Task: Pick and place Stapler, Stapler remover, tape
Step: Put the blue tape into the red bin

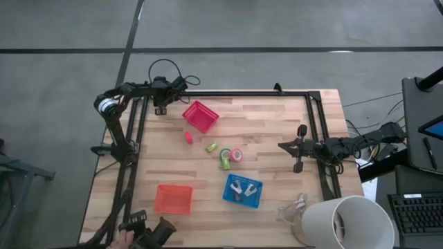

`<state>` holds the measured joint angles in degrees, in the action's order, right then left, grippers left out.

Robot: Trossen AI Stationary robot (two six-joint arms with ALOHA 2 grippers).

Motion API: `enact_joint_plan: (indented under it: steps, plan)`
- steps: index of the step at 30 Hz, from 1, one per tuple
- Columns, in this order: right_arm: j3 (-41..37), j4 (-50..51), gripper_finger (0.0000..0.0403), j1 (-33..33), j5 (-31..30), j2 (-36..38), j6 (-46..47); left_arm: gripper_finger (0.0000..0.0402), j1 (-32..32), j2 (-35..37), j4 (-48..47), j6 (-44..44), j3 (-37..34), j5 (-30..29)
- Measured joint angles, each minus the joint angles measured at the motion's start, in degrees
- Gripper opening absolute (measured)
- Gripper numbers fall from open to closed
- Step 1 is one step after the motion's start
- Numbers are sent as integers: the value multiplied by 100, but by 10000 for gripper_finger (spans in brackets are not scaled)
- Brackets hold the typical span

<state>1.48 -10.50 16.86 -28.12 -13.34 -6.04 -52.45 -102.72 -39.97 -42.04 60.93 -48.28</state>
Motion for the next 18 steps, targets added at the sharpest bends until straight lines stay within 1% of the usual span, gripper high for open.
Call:
enact_joint_plan:
  steps: [8, 9, 18]
  plan:
    - [0, 1, 8, 0, 1, 1, 0, 14, 52, 200, -150, 80, 19, 123]
    - [0, 0, 8, 0, 0, 0, 0, 8, 53, 241, -189, 148, 17, 157]
    - [0, 2, 8, 1, 1, 1, 0, 3, 70, 356, -1029, 576, 15, 503]
